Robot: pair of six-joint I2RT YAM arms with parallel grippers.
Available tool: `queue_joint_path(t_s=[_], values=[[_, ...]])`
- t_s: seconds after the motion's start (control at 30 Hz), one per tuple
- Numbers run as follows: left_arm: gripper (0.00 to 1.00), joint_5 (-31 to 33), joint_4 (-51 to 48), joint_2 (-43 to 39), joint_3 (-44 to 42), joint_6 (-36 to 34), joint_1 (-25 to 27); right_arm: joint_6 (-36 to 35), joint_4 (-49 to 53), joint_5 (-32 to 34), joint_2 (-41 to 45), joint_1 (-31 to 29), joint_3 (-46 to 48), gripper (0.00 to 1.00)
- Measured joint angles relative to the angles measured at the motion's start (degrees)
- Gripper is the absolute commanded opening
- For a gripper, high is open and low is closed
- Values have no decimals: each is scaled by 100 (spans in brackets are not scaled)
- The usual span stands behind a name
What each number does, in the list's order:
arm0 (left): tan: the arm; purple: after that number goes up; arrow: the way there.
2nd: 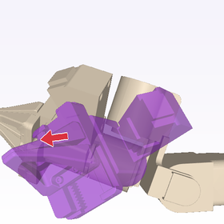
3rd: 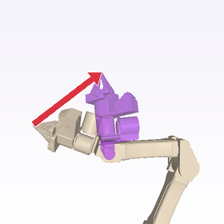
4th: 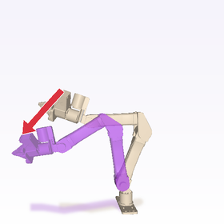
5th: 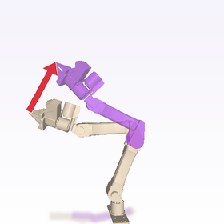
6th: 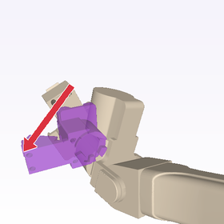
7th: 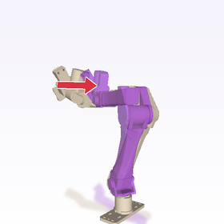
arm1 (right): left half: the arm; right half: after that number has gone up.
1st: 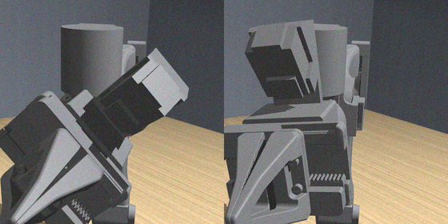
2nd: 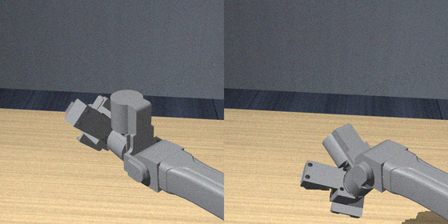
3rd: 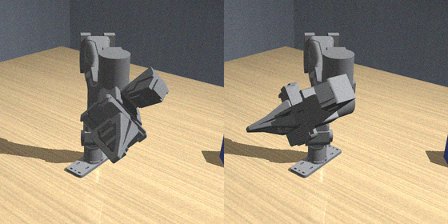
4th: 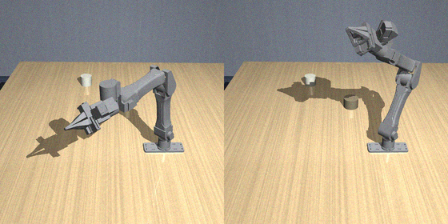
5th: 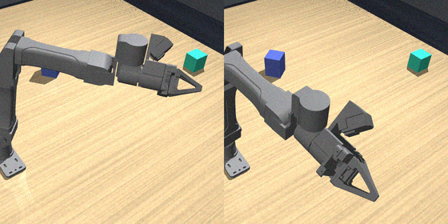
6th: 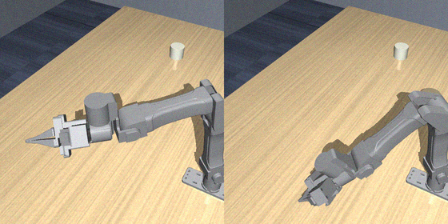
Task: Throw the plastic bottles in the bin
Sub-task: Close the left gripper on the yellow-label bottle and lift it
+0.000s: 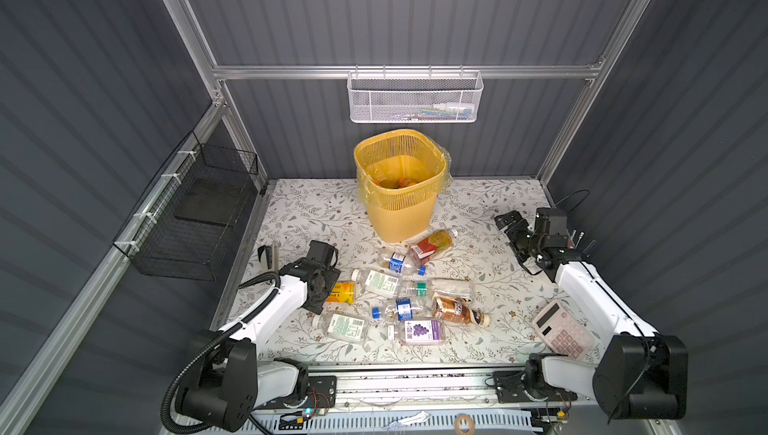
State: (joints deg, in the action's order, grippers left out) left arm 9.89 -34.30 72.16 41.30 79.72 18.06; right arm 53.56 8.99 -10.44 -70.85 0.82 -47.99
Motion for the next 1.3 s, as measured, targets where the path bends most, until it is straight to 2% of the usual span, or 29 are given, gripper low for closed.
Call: queue_joint_path(t_s=[0.6,1.07,1.3], values=[[84,-299,627,501,-164,-66,-11,26,48,61,31,7,0,99],[64,-415,942,529,-271,-81,-15,26,155,66,173,39,0,99],[58,-289,1019,-59,-339,-101,-26,24,177,85,192,72,0,99]])
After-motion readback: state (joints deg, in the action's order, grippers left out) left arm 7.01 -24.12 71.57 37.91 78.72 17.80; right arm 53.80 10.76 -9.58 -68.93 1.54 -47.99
